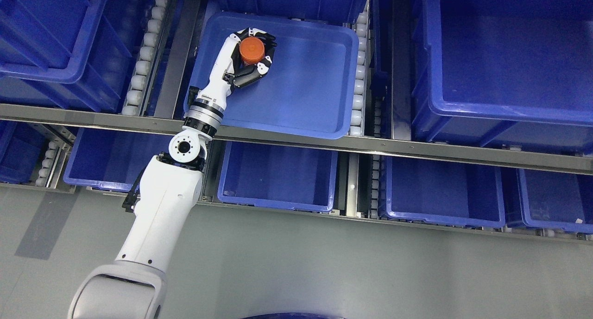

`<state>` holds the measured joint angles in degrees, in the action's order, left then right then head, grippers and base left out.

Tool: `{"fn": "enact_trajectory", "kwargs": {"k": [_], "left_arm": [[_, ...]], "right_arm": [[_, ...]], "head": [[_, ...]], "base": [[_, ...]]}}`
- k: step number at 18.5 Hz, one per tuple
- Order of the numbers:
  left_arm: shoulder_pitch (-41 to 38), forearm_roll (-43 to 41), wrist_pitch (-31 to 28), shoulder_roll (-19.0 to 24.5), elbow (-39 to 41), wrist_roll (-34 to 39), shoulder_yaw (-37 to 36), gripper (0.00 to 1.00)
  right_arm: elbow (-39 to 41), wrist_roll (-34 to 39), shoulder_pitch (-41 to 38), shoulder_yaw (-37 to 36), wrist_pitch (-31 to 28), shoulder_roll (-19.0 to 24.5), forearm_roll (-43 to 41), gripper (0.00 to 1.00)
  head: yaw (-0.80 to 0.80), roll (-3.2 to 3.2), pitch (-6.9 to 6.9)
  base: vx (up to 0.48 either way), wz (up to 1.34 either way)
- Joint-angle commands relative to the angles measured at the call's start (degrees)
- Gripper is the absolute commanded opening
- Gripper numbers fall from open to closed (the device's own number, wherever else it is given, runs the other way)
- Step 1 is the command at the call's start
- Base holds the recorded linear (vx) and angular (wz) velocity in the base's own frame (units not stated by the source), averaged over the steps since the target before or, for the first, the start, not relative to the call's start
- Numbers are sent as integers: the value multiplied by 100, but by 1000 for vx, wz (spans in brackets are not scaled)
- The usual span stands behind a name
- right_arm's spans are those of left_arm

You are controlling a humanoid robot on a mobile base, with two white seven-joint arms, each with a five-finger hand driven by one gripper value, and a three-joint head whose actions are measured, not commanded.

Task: Grab orange capacitor from left shelf to right desk
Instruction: 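Close the left hand fingers around the orange capacitor, then lift the orange capacitor out of the bin with the left hand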

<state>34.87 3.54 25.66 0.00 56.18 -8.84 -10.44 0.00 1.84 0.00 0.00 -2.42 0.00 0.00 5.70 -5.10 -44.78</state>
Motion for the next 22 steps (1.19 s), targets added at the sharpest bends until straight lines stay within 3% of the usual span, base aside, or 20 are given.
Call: {"fn": "enact_trajectory", "kwargs": {"k": [1, 4, 9, 14, 22], "left_arm": [[-68, 603, 71, 100, 1120, -30, 139, 0], [-619, 964, 167, 100, 2297, -162, 174, 0], [-1447, 973, 554, 100, 3267, -171, 253, 1], [-1773, 973, 958, 100, 3391, -223, 236, 1], [-2019, 973, 1003, 158, 3487, -223, 402, 1]], "right_arm": [[193, 0, 9, -62, 5, -100, 26, 100], [193, 0, 17, -62, 5, -100, 26, 100], [193, 0, 9, -62, 5, -100, 26, 100], [193, 0, 9, -62, 5, -100, 26, 100], [193, 0, 9, -62, 5, -100, 26, 100]], "head": [[0, 0, 0], [0, 0, 0], [0, 0, 0], [0, 0, 0], [0, 0, 0]], "base": [[0, 0], [0, 0], [0, 0], [0, 0], [0, 0]]}}
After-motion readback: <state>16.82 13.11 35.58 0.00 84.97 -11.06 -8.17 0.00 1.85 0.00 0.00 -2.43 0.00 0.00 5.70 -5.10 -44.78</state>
